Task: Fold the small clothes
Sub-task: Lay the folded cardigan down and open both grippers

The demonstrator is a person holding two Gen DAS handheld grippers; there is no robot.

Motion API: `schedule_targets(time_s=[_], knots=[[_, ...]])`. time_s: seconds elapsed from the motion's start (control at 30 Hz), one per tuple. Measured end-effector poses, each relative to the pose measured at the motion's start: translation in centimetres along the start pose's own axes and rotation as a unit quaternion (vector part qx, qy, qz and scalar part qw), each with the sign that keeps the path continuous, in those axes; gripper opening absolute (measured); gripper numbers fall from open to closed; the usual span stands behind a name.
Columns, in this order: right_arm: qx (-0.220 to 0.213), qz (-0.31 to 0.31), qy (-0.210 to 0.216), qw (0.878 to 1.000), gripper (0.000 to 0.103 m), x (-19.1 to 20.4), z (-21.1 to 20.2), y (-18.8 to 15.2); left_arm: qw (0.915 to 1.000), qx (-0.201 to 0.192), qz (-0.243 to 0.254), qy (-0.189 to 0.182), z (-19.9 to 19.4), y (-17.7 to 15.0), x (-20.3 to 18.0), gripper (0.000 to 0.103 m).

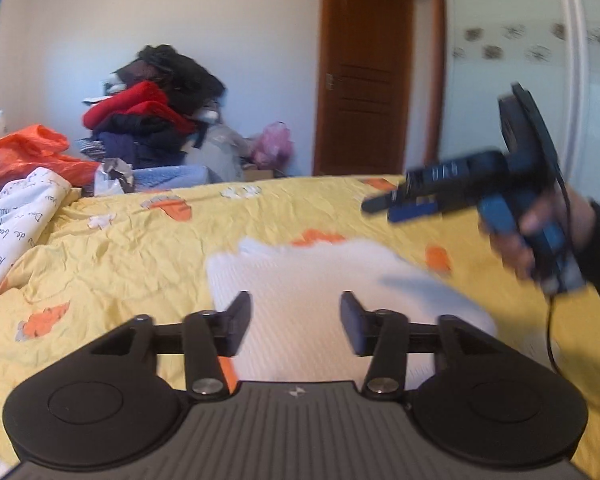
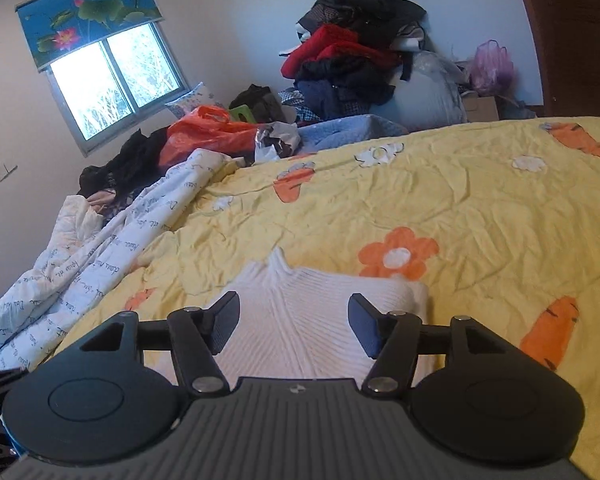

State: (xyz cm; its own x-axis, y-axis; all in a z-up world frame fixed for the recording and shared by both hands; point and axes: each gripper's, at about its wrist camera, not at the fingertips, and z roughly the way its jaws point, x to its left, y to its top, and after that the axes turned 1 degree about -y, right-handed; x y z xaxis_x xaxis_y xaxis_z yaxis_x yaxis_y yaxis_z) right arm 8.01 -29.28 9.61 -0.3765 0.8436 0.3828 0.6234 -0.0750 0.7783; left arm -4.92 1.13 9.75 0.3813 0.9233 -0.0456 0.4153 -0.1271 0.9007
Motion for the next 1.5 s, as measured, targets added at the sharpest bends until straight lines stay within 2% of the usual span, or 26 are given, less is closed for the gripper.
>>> schedule_targets(time_s=[0.1,0.17,0.2,0.27,0.33,0.4,0.5,0.57,0.63,0.67,0.7,0.73,0.77,0.8,0.87,0.93,0.97,1.0,1.07,1.1,1.17,1.23,1.3,1.33,1.37,1.5], knots=[[0.029,0.016,-0.019,0.999,0.065,0.6,4.5,0.5,0.9985,0.049,-0.025,0.001,6.2,1.1,-0.3,0.058],[0.063,0.004,-0.045,0.997,0.06,0.5,7.4,-0.1,0.9956,0.094,-0.008,0.002,9.1,0.1,-1.0,0.059],[0.096,-0.013,-0.077,0.992,0.055,0.2,8.8,-0.8,0.9952,0.095,0.014,0.017,9.7,-0.7,-1.4,0.059],[0.084,-0.047,-0.068,0.993,0.054,-0.6,9.1,-2.4,0.9958,0.077,0.043,0.022,9.5,-1.8,-1.9,0.059],[0.086,-0.026,-0.064,0.994,0.053,-1.0,8.6,-2.4,0.9958,0.086,0.028,0.018,9.4,-1.5,-1.4,0.06],[0.091,-0.06,-0.078,0.991,0.054,0.2,8.5,-2.2,0.9956,0.089,0.014,0.026,8.3,-0.4,-1.3,0.059],[0.069,-0.052,-0.105,0.991,0.057,1.6,6.0,-1.4,0.9983,0.052,0.016,0.02,4.7,0.1,-1.8,0.059],[0.029,-0.026,-0.065,0.997,0.06,1.9,3.0,-1.8,0.9986,0.049,0.019,-0.001,3.4,-0.4,-2.1,0.059],[0.017,-0.01,-0.022,1.0,0.064,2.3,1.1,-3.1,0.9958,0.085,0.028,-0.019,4.6,-1.7,-2.9,0.06],[0.032,-0.014,-0.017,0.999,0.063,2.7,1.2,-4.1,0.9951,0.089,0.043,-0.006,5.3,-2.5,-3.4,0.061],[0.058,-0.021,-0.025,0.998,0.061,2.8,2.0,-5.2,0.9942,0.075,0.077,0.009,5.8,-3.5,-4.2,0.062],[0.061,-0.043,-0.033,0.997,0.06,2.7,2.7,-6.3,0.9919,0.065,0.108,0.02,6.1,-4.1,-5.0,0.064],[0.04,-0.081,-0.051,0.995,0.059,3.0,2.9,-7.1,0.9907,0.068,0.114,0.028,6.1,-4.0,-5.5,0.064],[0.041,-0.089,-0.059,0.993,0.058,3.1,2.8,-7.1,0.9899,0.08,0.112,0.034,5.9,-3.3,-5.8,0.064],[0.051,-0.062,-0.073,0.994,0.059,3.8,1.5,-6.1,0.9915,0.075,0.102,0.031,4.3,-2.6,-5.7,0.062],[0.031,-0.057,-0.052,0.996,0.059,4.8,-0.8,-5.8,0.9931,0.055,0.102,0.02,2.5,-2.7,-5.7,0.064],[0.02,-0.061,-0.04,0.997,0.062,5.2,-1.8,-6.2,0.9917,0.066,0.108,0.023,2.6,-3.1,-5.8,0.065],[0.026,-0.065,-0.034,0.997,0.065,5.4,-2.1,-7.0,0.9893,0.087,0.113,0.032,3.4,-3.7,-5.9,0.065],[0.076,-0.076,-0.048,0.993,0.064,4.9,0.1,-9.1,0.985,0.07,0.15,0.049,4.1,-5.0,-6.5,0.065],[0.051,-0.1,-0.044,0.993,0.064,4.9,0.0,-10.0,0.9828,0.069,0.163,0.056,3.9,-5.2,-6.9,0.065],[0.055,-0.083,-0.052,0.994,0.064,5.4,-1.1,-9.7,0.9869,0.062,0.141,0.048,2.1,-4.8,-6.8,0.065],[0.047,-0.055,-0.049,0.996,0.065,6.0,-3.7,-9.2,0.993,0.036,0.105,0.039,-0.5,-4.7,-5.9,0.067],[0.02,-0.056,-0.045,0.997,0.075,6.4,-6.6,-10.1,0.9931,0.014,0.09,0.074,-2.4,-5.2,-5.4,0.075],[0.011,-0.059,-0.054,0.997,0.087,6.5,-7.8,-11.1,0.9924,0.008,0.077,0.095,-3.1,-5.5,-5.0,0.084],[0.007,-0.06,-0.065,0.996,0.095,6.4,-8.7,-12.0,0.9925,0.008,0.06,0.106,-3.5,-5.8,-4.5,0.087],[0.043,-0.065,-0.111,0.991,0.092,4.9,-9.1,-16.2,0.9947,0.043,-0.046,0.081,-3.3,-7.7,-2.7,0.087]])
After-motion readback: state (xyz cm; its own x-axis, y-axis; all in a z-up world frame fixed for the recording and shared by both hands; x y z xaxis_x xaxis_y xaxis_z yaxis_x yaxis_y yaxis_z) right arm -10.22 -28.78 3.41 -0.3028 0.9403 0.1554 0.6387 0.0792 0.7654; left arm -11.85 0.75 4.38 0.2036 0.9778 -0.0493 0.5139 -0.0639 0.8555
